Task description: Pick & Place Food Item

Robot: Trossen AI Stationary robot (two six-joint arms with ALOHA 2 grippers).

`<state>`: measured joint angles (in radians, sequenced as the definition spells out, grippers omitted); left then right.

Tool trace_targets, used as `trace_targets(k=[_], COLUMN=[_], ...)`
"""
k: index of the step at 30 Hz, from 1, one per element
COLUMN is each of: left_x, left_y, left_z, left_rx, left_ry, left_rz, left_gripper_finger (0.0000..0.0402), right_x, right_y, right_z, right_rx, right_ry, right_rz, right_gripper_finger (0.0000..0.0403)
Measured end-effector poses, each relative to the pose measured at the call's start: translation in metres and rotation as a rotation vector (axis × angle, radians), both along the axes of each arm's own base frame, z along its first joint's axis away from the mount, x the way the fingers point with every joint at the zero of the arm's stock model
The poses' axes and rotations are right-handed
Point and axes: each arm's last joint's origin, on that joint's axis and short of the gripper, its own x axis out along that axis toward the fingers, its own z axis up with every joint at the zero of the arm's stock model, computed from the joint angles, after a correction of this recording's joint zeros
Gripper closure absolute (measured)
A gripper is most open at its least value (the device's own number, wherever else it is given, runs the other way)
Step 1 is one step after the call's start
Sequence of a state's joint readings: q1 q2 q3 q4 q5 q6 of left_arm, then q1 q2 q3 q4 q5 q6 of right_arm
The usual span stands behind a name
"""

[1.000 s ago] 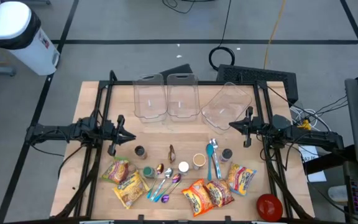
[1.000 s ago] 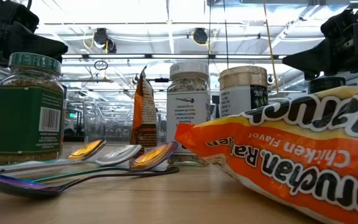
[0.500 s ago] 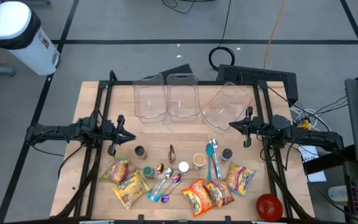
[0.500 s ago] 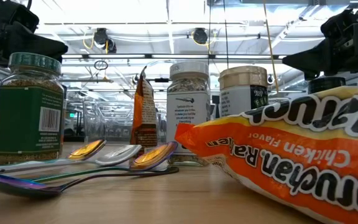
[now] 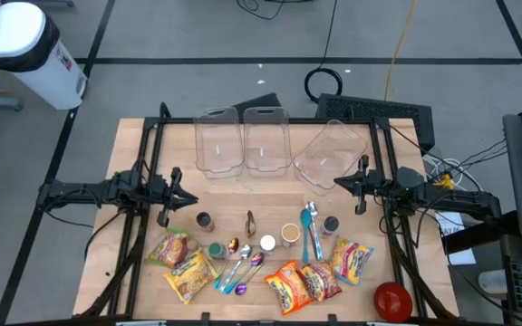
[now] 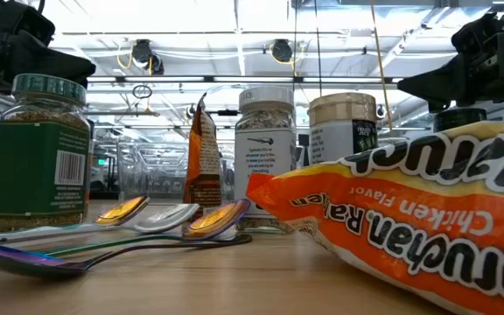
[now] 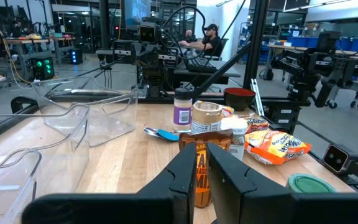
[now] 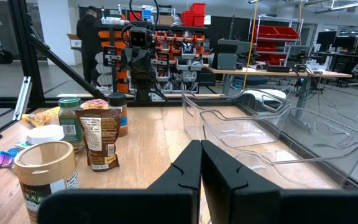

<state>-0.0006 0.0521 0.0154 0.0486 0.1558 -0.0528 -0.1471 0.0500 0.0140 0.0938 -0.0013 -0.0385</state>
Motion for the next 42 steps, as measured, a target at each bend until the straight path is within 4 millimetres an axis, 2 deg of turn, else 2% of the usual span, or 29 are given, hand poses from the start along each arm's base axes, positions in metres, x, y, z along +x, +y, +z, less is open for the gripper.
trace_targets(k=[13,20,24,42], left_x=[0.0,-0.003,-0.003,-0.003], left_y=[0.0,0.0,0.0,0.0], left_z=[0.004,0.021,0.023,0.021], left_rx=[-0.011,-0.135,-0.233,-0.16], left_ry=[-0.041,-0.198,-0.209,-0.199], left_rz=[-0.001,-0.019,-0.035,-0.004], left_gripper_finger=[0.036,0.036,0.036,0.036], right_x=[0.0,0.0,0.0,0.0], right_y=[0.0,0.0,0.0,0.0], right_z=[0.0,0.0,0.0,0.0], right_rx=[0.0,0.0,0.0,0.0], right_ry=[0.0,0.0,0.0,0.0], right_rz=[0.0,0.001,0.0,0.001], right_gripper_finger=[0.0403,0.0403,0.0403,0.0403])
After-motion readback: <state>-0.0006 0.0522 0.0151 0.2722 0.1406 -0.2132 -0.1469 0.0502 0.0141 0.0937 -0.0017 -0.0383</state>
